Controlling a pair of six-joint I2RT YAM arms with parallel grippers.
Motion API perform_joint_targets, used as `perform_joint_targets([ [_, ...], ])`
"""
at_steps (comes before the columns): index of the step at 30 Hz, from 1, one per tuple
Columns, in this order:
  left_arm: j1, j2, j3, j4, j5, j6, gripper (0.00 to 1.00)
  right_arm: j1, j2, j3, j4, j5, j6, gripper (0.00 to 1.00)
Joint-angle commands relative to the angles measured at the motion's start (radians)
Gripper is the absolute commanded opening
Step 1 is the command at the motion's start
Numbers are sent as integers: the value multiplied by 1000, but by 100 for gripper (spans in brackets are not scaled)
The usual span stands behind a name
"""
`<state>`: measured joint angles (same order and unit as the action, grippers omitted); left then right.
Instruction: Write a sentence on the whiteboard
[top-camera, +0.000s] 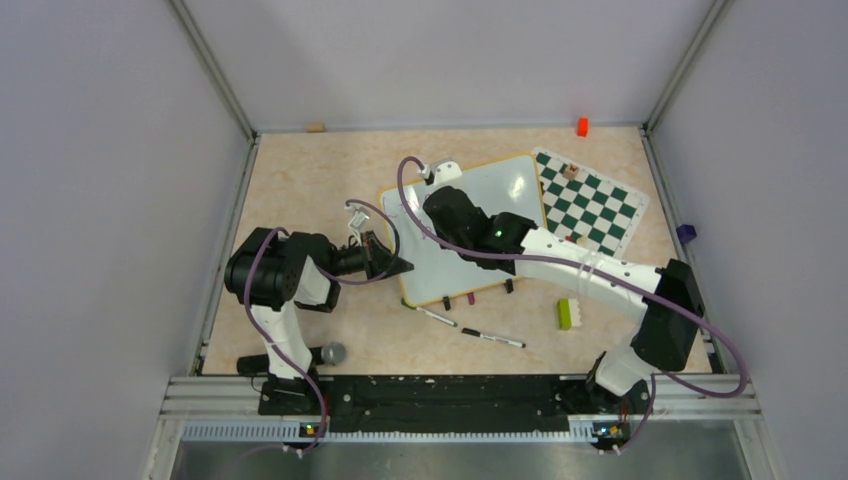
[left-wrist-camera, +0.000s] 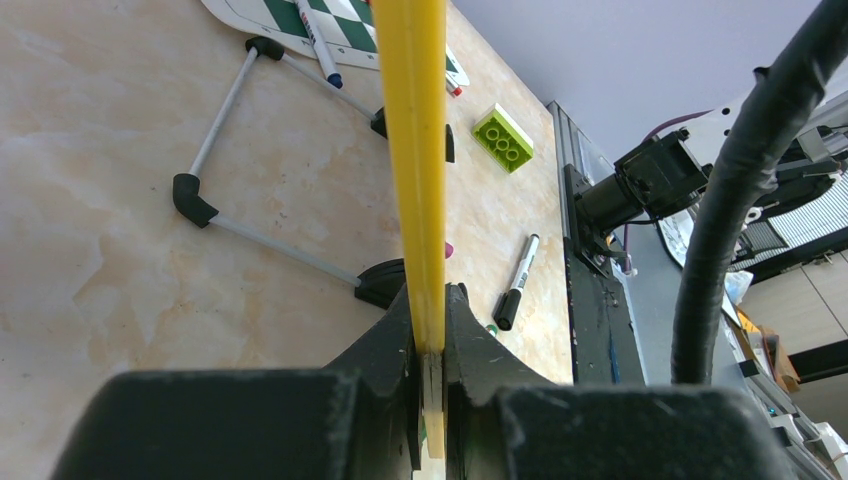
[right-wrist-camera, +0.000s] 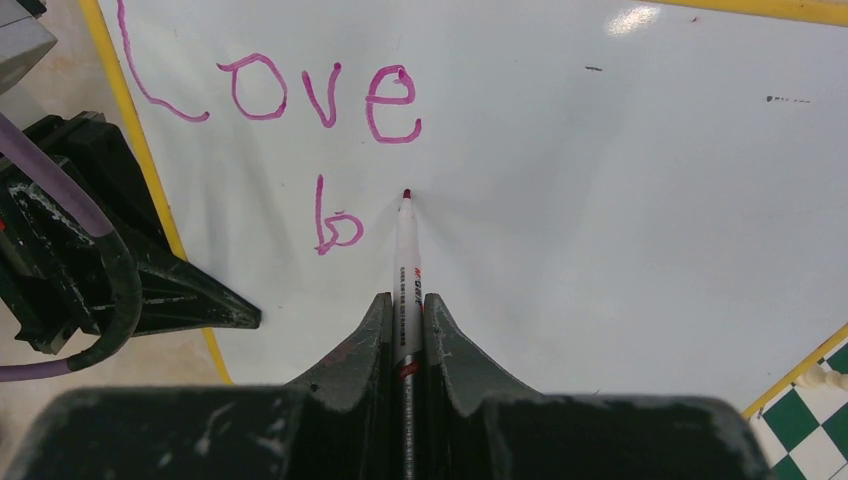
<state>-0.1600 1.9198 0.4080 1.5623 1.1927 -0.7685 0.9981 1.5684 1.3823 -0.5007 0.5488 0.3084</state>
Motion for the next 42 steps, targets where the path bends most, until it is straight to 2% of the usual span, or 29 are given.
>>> perform_joint_targets([
  [1,-16,-4,-3,58,57,75,0,-4,-3,37,18,0,-3,0],
  [29,-16,-6,-2,58,56,75,0,-5,-9,29,23,3,12,0],
  [42,-16,-7,-3,58,57,75,0,-4,-132,-66,116,-44,-3,0],
])
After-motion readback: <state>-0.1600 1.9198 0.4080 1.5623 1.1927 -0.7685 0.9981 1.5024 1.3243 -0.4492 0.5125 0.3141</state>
